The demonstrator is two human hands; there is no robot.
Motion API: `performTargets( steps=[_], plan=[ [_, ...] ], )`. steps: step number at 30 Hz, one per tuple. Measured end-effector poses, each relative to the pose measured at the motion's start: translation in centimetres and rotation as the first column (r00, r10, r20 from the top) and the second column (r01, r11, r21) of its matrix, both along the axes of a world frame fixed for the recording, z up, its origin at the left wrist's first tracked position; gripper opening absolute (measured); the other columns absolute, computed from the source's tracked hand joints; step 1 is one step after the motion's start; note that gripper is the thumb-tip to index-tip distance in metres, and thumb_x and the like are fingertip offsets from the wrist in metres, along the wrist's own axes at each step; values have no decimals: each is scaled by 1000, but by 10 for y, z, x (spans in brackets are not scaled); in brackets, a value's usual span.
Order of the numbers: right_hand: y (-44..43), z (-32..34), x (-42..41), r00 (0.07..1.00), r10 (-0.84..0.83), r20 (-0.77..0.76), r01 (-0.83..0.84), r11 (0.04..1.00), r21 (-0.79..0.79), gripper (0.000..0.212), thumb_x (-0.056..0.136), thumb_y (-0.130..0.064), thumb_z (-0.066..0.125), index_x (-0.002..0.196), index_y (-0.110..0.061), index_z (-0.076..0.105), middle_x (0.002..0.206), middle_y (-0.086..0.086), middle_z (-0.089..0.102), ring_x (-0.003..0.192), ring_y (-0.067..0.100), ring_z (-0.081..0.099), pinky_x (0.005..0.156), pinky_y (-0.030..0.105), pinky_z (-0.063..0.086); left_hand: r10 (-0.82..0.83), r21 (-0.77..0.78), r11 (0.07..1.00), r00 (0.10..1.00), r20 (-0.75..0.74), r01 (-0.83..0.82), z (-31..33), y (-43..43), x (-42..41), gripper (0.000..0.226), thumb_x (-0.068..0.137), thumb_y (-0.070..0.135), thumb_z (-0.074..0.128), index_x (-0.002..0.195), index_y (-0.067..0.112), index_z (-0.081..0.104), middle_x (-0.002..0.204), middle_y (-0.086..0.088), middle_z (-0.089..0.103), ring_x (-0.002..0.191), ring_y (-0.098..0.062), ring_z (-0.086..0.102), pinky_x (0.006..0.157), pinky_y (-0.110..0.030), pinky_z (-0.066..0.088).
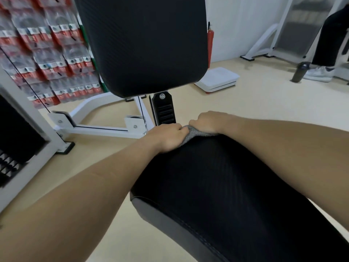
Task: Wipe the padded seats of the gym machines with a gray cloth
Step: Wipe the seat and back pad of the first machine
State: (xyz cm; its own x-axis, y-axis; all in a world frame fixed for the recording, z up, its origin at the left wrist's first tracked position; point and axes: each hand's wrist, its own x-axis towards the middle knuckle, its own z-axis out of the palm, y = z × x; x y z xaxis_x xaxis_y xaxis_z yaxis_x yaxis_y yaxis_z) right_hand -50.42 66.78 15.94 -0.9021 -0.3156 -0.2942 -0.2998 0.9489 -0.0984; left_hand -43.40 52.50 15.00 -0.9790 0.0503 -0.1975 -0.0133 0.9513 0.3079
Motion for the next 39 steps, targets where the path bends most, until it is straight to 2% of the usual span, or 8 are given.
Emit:
performTargets(
  steps=[3, 6, 10, 13, 19, 25, 33, 39],
  plan=[
    [-3, 3, 0, 991, -16, -131, 19, 1000, 19, 51, 90, -49, 33, 122, -17, 56, 125, 10, 56, 107, 27, 51, 81, 37, 35, 15, -2, 1000, 998, -56, -15, 1, 1, 2, 44, 97, 43, 20, 96, 19, 57, 115, -8, 61, 105, -27, 53, 89, -39, 41],
    [-6, 8, 9, 933, 172, -315, -168, 985, 41, 40, 94, -37, 33, 116, -14, 58, 118, 12, 55, 108, 29, 52, 80, 38, 35, -11, 42, 999, 995, -96, 15, 0, 1, 14, 44, 98, 39, 21, 124, 17, 49, 127, -12, 55, 117, -30, 49, 96, -42, 38],
    [-10, 13, 39, 941, 330, -70, -334, 940, -71, 37, 99, -30, 28, 114, -10, 54, 119, 15, 59, 103, 27, 52, 84, 34, 37, -40, 11, 999, 999, -13, 40, 3, -8, 48, 56, 96, 47, 16, 150, 31, 16, 153, -5, 29, 140, -30, 28, 113, -49, 23],
    [-14, 19, 72, 917, 400, -5, -400, 917, -11, 48, 99, -41, 24, 135, -14, 40, 139, 13, 43, 127, 28, 41, 100, 40, 32, -8, 26, 1000, 1000, -22, 8, 12, -10, 87, 59, 94, 49, 15, 151, 32, 13, 158, -1, 19, 145, -26, 15, 117, -47, 14],
    [-15, 44, 153, 814, 571, 106, -578, 814, 54, 60, 98, -50, 11, 151, -25, -2, 160, 8, -6, 147, 22, -4, 119, 44, 2, 132, 257, 964, 962, -241, -68, 22, 13, 202, 51, 103, 37, 21, 150, 19, 16, 158, 7, 12, 133, 9, 0, 102, 0, -12],
    [17, 60, 177, 776, 614, 146, -621, 783, 6, 64, 95, -57, 13, 151, -30, -2, 160, -5, -8, 146, 12, -8, 119, 38, -4, 157, 288, 956, 924, -347, -55, 27, 29, 240, 67, 87, 62, 16, 147, 33, 27, 150, 24, 18, 138, 11, 9, 109, -4, 3],
    [-1, 56, 141, 841, 533, 92, -538, 843, 27, 57, 100, -51, 15, 151, -27, 12, 160, 5, 9, 147, 23, 6, 115, 39, 6, 411, 537, 799, 898, -157, -272, 19, 5, 161, 38, 99, 36, 34, 128, 35, 59, 138, 10, 53, 129, -10, 44, 110, -29, 29],
    [23, 68, 175, 808, 574, 134, -580, 814, 15, 58, 99, -50, 15, 151, -27, 7, 161, 4, 4, 147, 23, 4, 116, 40, 3, 422, 536, 837, 751, -508, -108, 1, 60, 219, 48, 98, 33, 24, 131, 20, 55, 138, 2, 53, 132, -12, 40, 113, -44, 24]
  ],
)
